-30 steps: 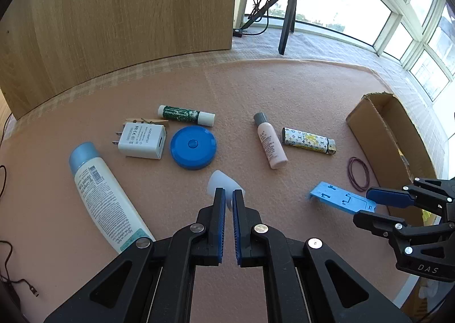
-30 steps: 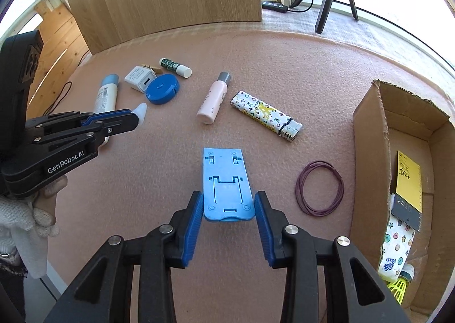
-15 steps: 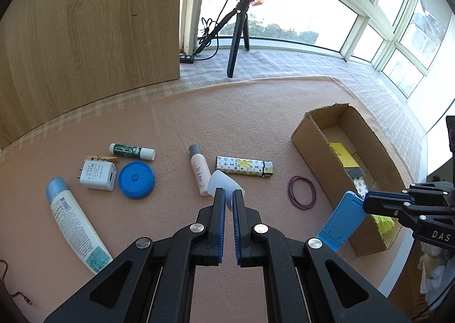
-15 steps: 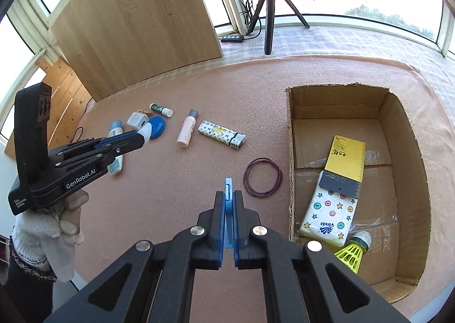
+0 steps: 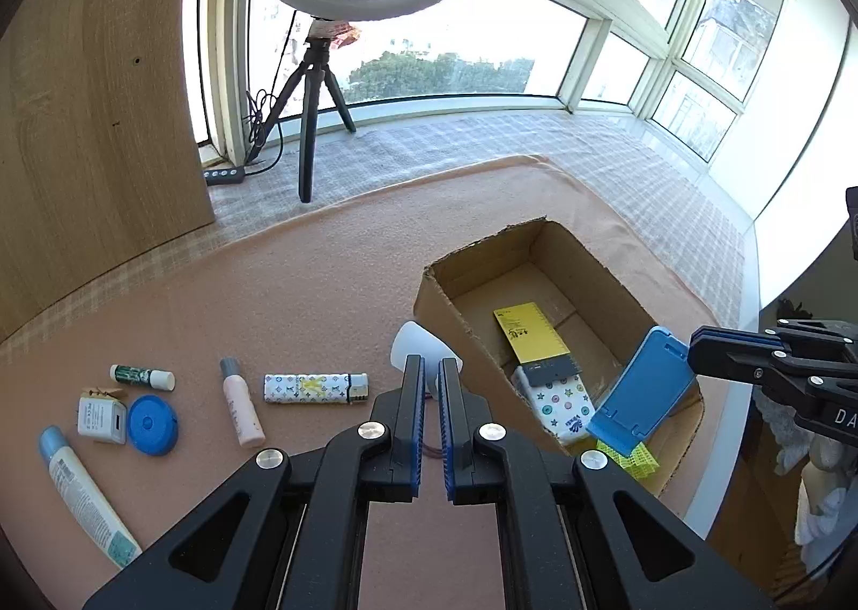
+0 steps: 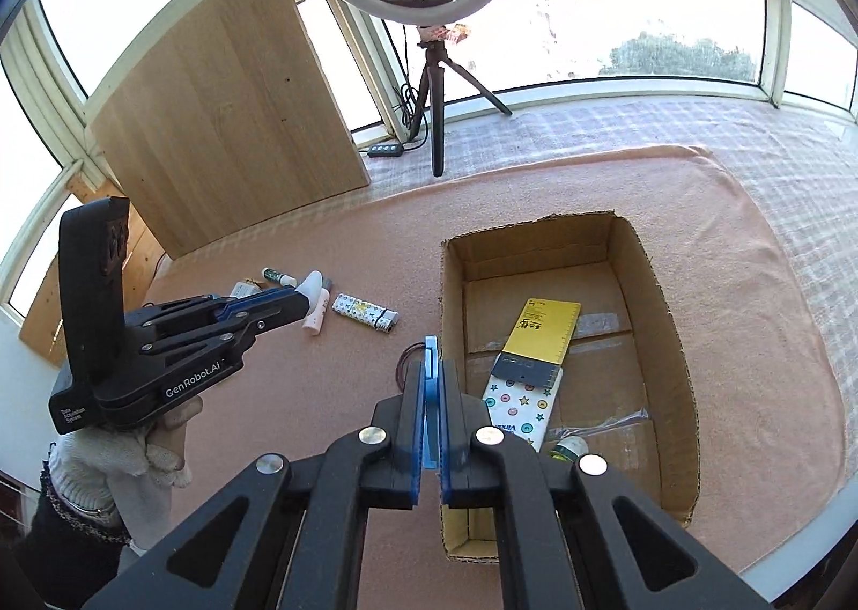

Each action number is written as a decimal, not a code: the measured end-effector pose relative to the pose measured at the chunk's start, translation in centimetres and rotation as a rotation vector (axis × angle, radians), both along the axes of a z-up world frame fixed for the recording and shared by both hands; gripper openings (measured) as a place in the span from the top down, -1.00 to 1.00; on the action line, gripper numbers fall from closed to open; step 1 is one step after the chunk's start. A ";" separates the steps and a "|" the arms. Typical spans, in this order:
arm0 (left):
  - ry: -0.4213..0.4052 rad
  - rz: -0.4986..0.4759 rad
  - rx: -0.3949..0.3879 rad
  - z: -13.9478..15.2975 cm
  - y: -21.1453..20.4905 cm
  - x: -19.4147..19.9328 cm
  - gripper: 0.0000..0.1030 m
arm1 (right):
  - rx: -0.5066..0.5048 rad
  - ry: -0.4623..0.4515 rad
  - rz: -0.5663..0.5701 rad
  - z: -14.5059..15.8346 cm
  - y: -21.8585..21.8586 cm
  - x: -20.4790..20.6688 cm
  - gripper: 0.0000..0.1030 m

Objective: Organize objects
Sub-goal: 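Carry eraser and stand into the box and open both tools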

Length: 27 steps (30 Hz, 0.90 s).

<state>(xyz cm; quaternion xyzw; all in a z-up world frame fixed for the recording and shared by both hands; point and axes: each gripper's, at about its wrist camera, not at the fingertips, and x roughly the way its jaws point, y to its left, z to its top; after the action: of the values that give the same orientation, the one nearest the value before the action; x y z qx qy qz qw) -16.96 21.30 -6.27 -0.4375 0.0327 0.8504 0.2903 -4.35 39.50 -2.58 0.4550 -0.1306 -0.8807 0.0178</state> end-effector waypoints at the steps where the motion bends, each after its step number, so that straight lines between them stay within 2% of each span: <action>1: 0.004 -0.014 0.001 0.1 1.0 -0.2 0.90 | 0.018 0.004 -0.015 0.2 0.6 0.3 0.92; 8: 0.010 -0.088 -0.022 -0.5 7.4 -1.8 0.90 | 0.072 -0.008 -0.086 0.3 4.8 1.2 0.92; 15: -0.007 -0.094 -0.050 -1.9 10.6 -3.4 0.90 | 0.063 -0.043 -0.116 -1.1 7.3 1.4 0.92; 17: -0.016 -0.100 -0.056 -2.2 11.1 -3.6 0.77 | 0.056 -0.053 -0.116 -1.4 7.7 1.3 0.91; 18: -0.027 -0.102 -0.059 -2.4 11.3 -3.8 0.69 | 0.047 -0.052 -0.112 -1.5 7.8 1.3 0.85; 20: -0.038 -0.083 -0.065 -2.6 11.4 -3.9 -0.13 | 0.032 -0.055 -0.106 -1.6 8.1 1.3 0.36; 21: -0.032 -0.075 -0.061 -2.6 11.3 -3.9 -0.25 | 0.031 -0.040 -0.109 -1.4 8.1 1.4 -0.14; 22: -0.026 -0.069 -0.057 -2.6 11.1 -3.9 -0.28 | 0.035 -0.022 -0.113 -1.2 8.0 1.6 -0.38; 27: -0.031 -0.050 -0.059 -2.8 10.0 -3.8 -0.28 | 0.040 -0.012 -0.096 -0.9 7.2 1.4 -0.39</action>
<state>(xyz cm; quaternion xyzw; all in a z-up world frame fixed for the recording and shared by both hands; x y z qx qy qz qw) -20.73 31.25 -9.06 -0.4582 0.0641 0.8347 0.2988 -2.95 46.75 -3.53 0.4536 -0.1349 -0.8803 -0.0342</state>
